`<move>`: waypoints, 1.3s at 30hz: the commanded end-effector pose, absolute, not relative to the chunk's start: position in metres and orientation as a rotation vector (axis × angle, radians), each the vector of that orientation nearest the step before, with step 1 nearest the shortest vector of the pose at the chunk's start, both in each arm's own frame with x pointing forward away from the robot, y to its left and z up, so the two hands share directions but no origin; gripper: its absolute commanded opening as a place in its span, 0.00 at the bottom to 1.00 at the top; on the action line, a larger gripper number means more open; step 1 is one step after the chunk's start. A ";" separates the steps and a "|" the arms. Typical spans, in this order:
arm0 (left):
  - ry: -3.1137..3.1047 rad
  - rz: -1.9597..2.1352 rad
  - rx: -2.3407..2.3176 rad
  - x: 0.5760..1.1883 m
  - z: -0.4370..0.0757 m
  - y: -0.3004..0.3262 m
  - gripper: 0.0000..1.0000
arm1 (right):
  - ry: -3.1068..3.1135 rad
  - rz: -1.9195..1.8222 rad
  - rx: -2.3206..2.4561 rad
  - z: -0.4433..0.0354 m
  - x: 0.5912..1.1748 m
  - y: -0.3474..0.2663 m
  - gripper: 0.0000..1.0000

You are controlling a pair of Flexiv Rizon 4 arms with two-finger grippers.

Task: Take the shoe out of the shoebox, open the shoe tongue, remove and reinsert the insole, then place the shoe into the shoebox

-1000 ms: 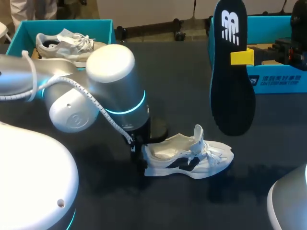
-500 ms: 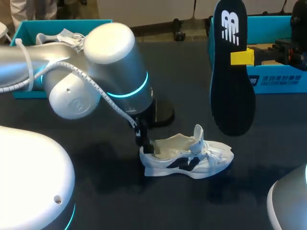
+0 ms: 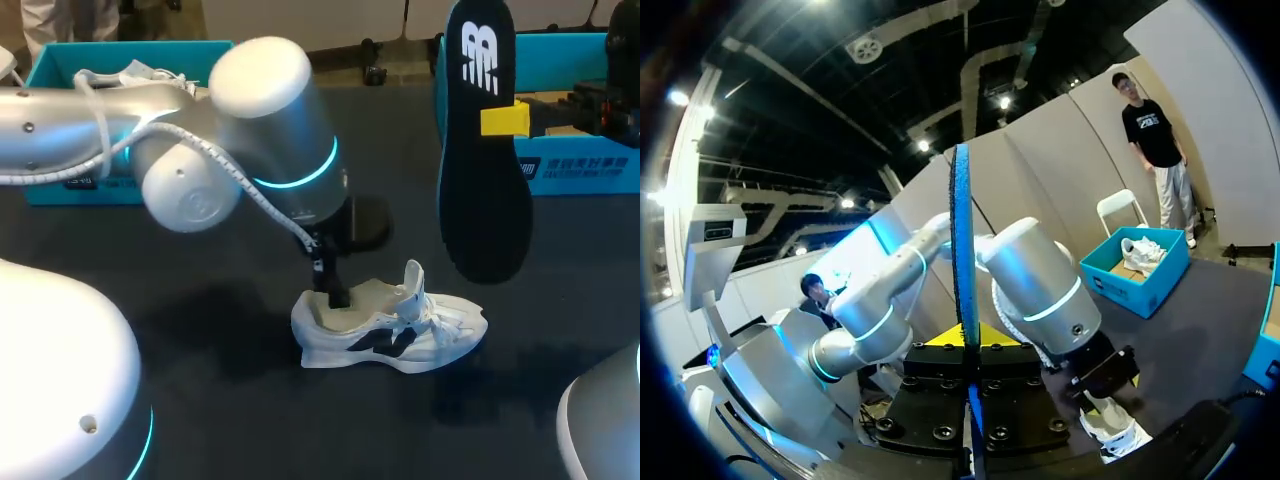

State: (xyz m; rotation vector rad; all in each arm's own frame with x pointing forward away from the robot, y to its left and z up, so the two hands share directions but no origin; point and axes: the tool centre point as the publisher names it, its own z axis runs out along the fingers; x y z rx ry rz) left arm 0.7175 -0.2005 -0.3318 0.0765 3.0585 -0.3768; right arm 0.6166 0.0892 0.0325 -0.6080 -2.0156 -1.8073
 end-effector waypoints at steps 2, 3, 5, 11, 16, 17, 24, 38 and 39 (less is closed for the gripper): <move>3.074 -0.361 0.077 0.726 -0.350 -0.225 0.98 | -2.018 -1.800 -0.606 0.033 0.620 0.092 0.00; 3.069 -0.359 0.074 0.727 -0.351 -0.226 0.96 | -2.018 -1.800 -0.606 0.033 0.620 0.092 0.00; 3.069 -0.358 0.072 0.729 -0.353 -0.230 0.89 | -2.018 -1.800 -0.606 0.033 0.620 0.092 0.00; 3.083 -0.344 0.062 0.730 -0.364 -0.238 0.76 | -2.018 -1.800 -0.606 0.033 0.620 0.092 0.00; 3.103 -0.337 0.069 0.726 -0.371 -0.241 0.66 | -2.018 -1.800 -0.606 0.033 0.620 0.092 0.00; 3.107 -0.336 0.070 0.726 -0.372 -0.241 0.61 | -2.018 -1.800 -0.606 0.033 0.620 0.092 0.00; 3.118 -0.319 0.060 0.724 -0.382 -0.241 0.08 | -2.018 -1.800 -0.606 0.033 0.620 0.092 0.00; 3.118 -0.325 0.133 0.720 -0.372 -0.238 0.00 | -2.018 -1.800 -0.606 0.033 0.620 0.092 0.00; 3.125 -0.334 0.169 0.720 -0.368 -0.238 0.00 | -2.018 -1.800 -0.606 0.033 0.620 0.092 0.00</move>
